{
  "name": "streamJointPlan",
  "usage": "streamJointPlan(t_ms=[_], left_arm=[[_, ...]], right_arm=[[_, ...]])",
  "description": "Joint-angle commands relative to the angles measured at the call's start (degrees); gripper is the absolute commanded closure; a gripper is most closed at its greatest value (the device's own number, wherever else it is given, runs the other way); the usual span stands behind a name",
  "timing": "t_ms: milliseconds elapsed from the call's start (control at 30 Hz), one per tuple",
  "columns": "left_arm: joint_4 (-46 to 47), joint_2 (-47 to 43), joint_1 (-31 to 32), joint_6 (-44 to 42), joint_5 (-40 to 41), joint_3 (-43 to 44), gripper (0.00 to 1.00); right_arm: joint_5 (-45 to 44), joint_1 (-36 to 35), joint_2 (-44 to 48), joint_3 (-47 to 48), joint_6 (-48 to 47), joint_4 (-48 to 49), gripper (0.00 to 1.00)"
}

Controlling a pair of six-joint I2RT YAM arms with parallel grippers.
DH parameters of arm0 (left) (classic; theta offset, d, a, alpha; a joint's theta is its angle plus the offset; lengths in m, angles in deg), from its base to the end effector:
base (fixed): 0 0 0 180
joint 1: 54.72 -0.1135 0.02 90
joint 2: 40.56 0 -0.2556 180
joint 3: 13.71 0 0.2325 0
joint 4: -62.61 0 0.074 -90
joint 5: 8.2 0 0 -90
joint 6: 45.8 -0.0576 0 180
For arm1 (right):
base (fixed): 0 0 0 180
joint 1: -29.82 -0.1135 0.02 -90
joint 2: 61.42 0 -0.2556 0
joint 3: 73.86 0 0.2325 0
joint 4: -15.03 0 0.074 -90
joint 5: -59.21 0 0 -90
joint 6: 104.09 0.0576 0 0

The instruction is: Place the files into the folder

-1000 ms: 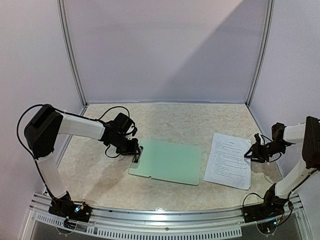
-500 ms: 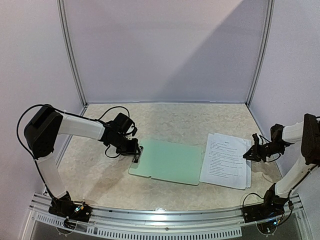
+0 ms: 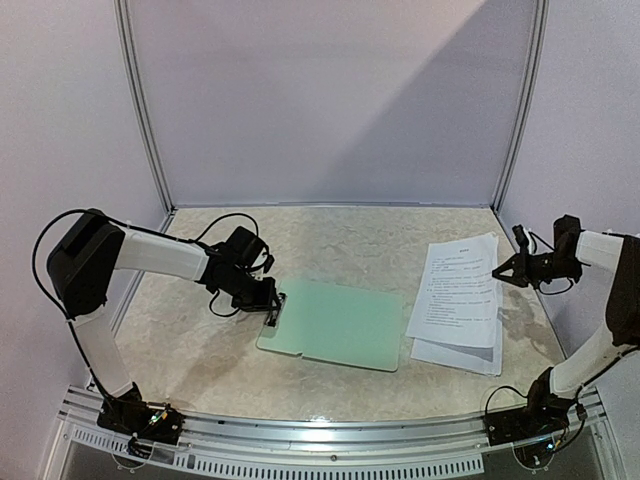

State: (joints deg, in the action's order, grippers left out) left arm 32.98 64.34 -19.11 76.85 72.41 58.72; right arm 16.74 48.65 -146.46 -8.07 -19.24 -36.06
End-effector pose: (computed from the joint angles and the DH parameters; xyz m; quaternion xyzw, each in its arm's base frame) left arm 0.2735 -0.2074 0.1201 0.0447 0.9664 -0.2006 0.1543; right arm 0.2554 -0.0422 0.1852 0.0391 0.9035 0.3559 0.2353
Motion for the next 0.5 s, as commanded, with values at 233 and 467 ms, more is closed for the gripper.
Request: streamJointPlan(t_ms=[233, 467], left_arm=[[-2.77, 0.26, 0.27, 0.62, -2.12, -3.06, 1.0], [-2.71, 0.83, 0.33, 0.55, -2.22, -2.75, 1.0]], right_arm=[[7.58, -12.05, 4.49, 12.78, -9.92, -13.2, 1.0], [13.72, -20.8, 4.79, 26.48, -15.34, -24.61, 1.0]])
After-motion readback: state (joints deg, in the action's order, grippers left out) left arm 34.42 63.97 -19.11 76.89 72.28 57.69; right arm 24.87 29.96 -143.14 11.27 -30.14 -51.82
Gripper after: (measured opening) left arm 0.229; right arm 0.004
